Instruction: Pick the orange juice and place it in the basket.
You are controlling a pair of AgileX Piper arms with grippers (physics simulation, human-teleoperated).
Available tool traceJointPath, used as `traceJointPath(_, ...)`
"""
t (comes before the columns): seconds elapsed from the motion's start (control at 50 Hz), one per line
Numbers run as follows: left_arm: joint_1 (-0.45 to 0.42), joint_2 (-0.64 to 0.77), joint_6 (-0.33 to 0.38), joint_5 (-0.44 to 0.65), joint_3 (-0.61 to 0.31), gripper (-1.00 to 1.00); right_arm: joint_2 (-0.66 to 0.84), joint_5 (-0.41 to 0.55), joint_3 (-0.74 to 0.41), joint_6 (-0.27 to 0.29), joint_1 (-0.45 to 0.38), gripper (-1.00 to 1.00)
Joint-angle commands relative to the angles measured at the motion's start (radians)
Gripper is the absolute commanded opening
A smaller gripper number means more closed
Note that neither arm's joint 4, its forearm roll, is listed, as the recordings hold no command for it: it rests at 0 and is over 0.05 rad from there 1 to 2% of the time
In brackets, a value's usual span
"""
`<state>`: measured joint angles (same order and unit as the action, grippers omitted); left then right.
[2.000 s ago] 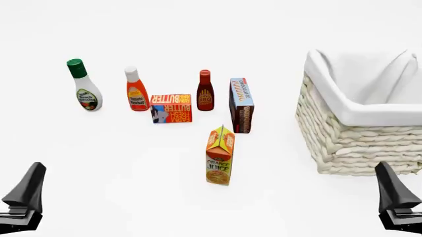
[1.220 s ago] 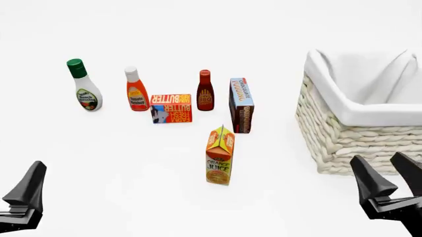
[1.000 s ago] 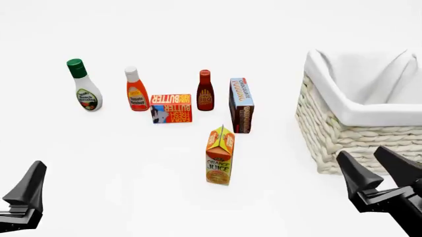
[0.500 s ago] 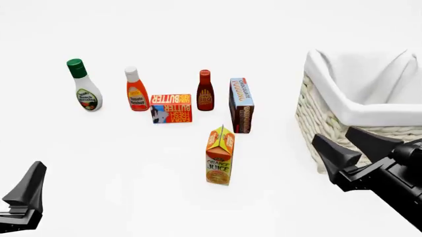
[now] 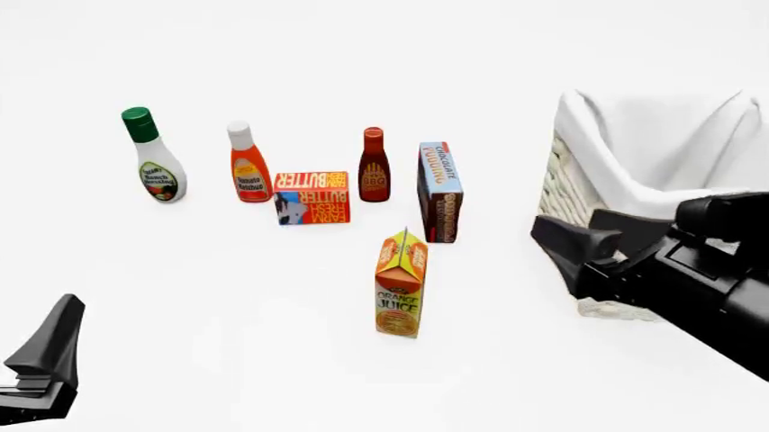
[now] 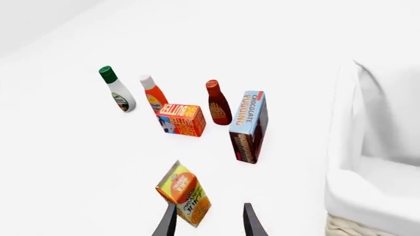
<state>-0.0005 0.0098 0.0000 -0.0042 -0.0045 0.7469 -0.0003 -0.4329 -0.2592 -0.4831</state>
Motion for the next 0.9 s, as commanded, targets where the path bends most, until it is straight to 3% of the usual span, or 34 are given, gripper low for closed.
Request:
traceJointPath(0.02, 0.0, 0.0, 0.0, 0.0, 0.0, 1.0, 0.07, 0.056, -0.083, -0.097, -0.05, 1.0)
traceJointPath(0.08, 0.0, 0.0, 0.0, 0.0, 0.0, 1.0, 0.085, 0.071, -0.102, -0.131, -0.063, 1.0)
traceJointPath(0.12, 0.0, 0.001, 0.0, 0.0, 0.0, 1.0, 0.1, 0.09, -0.124, -0.123, -0.064, 1.0)
traceJointPath(0.16, 0.0, 0.001, 0.0, 0.0, 0.0, 1.0, 0.105, 0.095, -0.129, -0.162, -0.067, 1.0)
traceJointPath(0.4, 0.0, 0.001, 0.0, 0.0, 0.0, 1.0, 0.182, 0.213, -0.232, -0.172, -0.063, 1.0)
traceJointPath(0.54, 0.0, 0.0, 0.0, 0.0, 0.0, 1.0, 0.208, 0.247, -0.262, -0.231, -0.062, 1.0)
traceJointPath(0.74, 0.0, 0.0, 0.0, 0.0, 0.0, 1.0, 0.258, 0.328, -0.325, -0.222, -0.043, 1.0)
traceJointPath(0.9, 0.0, 0.007, 0.0, -0.007, 0.0, 1.0, 0.289, 0.339, -0.343, -0.267, -0.045, 1.0)
